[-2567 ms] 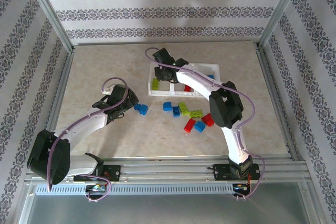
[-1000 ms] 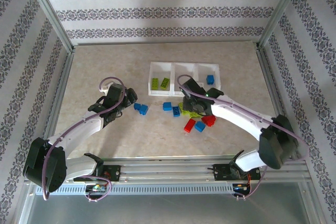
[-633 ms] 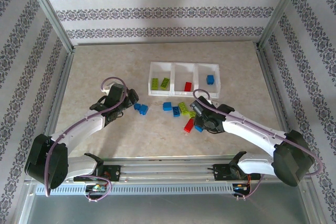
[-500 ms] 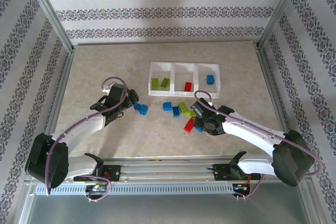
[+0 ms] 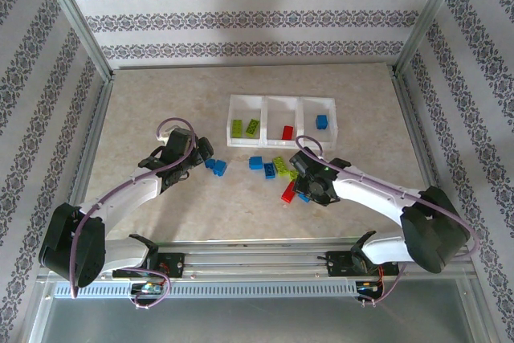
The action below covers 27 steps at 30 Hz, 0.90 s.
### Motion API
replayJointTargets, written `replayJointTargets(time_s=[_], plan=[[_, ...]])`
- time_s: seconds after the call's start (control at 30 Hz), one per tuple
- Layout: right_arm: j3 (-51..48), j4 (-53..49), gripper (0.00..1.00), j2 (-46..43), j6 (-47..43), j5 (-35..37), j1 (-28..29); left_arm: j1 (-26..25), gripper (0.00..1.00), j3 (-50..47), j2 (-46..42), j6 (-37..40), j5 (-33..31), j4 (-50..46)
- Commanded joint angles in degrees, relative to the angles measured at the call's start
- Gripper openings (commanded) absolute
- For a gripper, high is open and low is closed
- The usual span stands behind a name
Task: Sort the legos into containers by color
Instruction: Pick up the lego from the bottom-center of the table.
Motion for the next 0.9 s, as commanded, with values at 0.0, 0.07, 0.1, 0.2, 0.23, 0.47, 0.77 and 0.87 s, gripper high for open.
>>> replayJointTargets(time_s=[0.0, 0.07, 0.1, 0.2, 0.23, 0.47, 0.77, 0.87], plan=[[0.9, 1.0, 0.61, 0.8, -0.4, -1.0, -0.8, 0.9, 1.0, 1.6, 0.5, 1.0, 0.3, 1.5], [0.4, 1.5, 0.6, 1.3, -0.6, -1.2, -1.3, 0.9, 1.0, 1.5, 0.5, 0.9, 0.3, 1.6], [0.2, 1.8, 0.6, 1.4, -0.8, -1.5, -1.5, 0.9, 1.0, 1.4, 0.5, 0.9, 0.3, 1.6], [-0.4, 2.5, 0.6, 2.0, -1.1, -1.9, -2.1, 0.9, 1.0, 1.6, 0.6, 0.9, 0.3, 1.7], [-0.5, 2.6, 0.6, 2.0, -1.2, -1.9, -2.1, 0.9, 1.0, 1.6, 0.8, 1.0, 0.4, 1.6], [-0.5, 1.6, 0.56, 1.4, -1.9, -2.1, -2.4, 0.9, 1.0, 1.5, 0.6, 1.0, 0.2, 1.3], [-1.4, -1.3, 0.57, -0.4, -2.4, -1.9, -2.5, 0.9, 1.0, 1.4, 0.4, 1.0, 0.2, 1.4], [-1.7, -1.0, 0.58, 0.4, -2.5, -2.8, -2.5, 0.9, 1.0, 1.4, 0.4, 1.0, 0.1, 1.5]])
